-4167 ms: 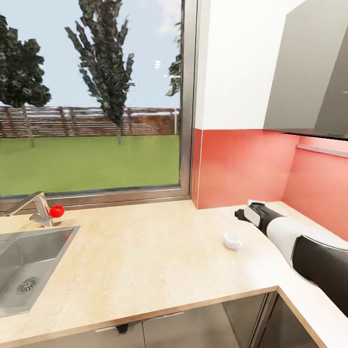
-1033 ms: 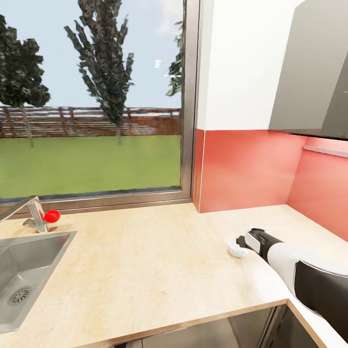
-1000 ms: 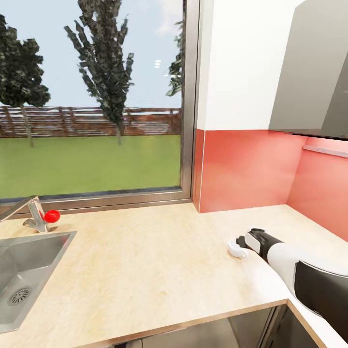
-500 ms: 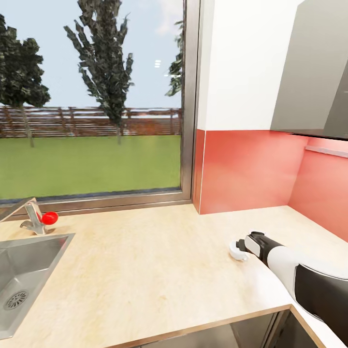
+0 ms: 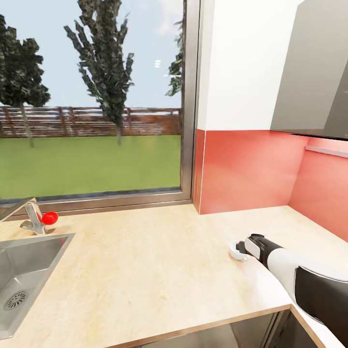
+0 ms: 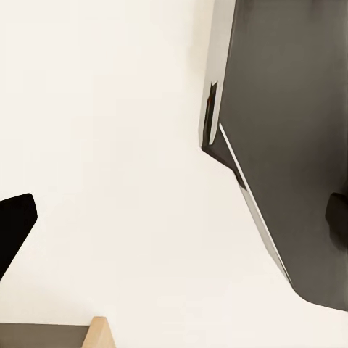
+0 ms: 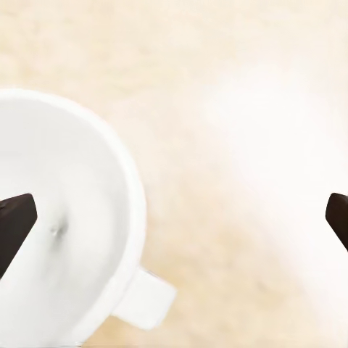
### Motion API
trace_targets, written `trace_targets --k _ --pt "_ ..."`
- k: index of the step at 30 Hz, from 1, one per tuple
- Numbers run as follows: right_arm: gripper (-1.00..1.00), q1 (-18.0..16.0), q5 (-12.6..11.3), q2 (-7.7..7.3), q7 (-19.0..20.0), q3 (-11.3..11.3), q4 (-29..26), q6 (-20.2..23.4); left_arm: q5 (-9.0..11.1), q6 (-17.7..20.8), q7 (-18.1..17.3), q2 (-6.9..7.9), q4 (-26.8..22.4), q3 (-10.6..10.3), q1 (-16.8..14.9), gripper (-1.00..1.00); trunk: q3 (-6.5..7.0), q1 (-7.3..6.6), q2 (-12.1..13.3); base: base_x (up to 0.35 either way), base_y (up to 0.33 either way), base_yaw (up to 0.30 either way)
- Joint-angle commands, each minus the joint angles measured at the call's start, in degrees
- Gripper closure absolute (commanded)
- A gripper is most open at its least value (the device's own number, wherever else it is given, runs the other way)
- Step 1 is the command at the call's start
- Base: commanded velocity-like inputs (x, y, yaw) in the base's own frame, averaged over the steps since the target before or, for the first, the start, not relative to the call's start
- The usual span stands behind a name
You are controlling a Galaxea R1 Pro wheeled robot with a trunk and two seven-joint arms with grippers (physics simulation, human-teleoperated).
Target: Set up a coffee station on the kitchen countertop: keep the coffee maker on the countertop, move the bottle of coffee from the kitchen shelf to the counter next to the coffee maker, place a paper coffee filter on top of the coffee maker, put the saucer next to the coffee maker with the coffee cup on the saucer, and place the electric kettle next to the coffee maker.
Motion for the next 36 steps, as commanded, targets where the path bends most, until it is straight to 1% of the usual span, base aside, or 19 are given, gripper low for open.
trace_targets --k 1,11,18,26,27,36 --pt "-1.0 0.0 -0.47 -0.04 -0.35 0.48 -0.17 0.22 -0.53 -0.09 -0.24 0.0 -0.09 0.49 0.02 -1.0 -0.07 0.03 -0.08 0.0 0.0 0.0" --pt "-1.0 0.81 -0.47 0.18 -0.33 0.48 -0.19 0.15 -0.53 -0.05 -0.24 0.0 -0.09 0.49 0.02 -1.0 -0.07 0.03 -0.08 0.006 0.0 0.0" --pt "-1.0 1.9 -0.47 0.25 -0.27 0.48 -0.25 0.12 -0.53 -0.09 -0.24 0.0 -0.09 0.49 0.02 -1.0 -0.07 0.03 -0.08 0.103 0.0 0.0" --pt "-1.0 2.08 -0.47 0.25 -0.26 0.48 -0.26 0.12 -0.53 -0.1 -0.24 0.0 -0.09 0.49 0.02 -1.0 -0.07 0.03 -0.08 0.007 0.0 0.0" --pt "1.0 2.08 -0.47 0.25 -0.26 0.48 -0.26 0.12 -0.53 -0.1 -0.24 -0.04 -0.09 0.49 0.02 -1.0 -0.07 0.03 -0.08 0.0 0.0 0.0" --pt "1.0 2.09 -0.47 0.25 -0.26 0.48 -0.26 0.12 -0.53 -0.1 -0.24 0.0 -0.09 0.49 0.02 -1.0 -0.07 0.03 -0.08 0.0 0.0 0.0"
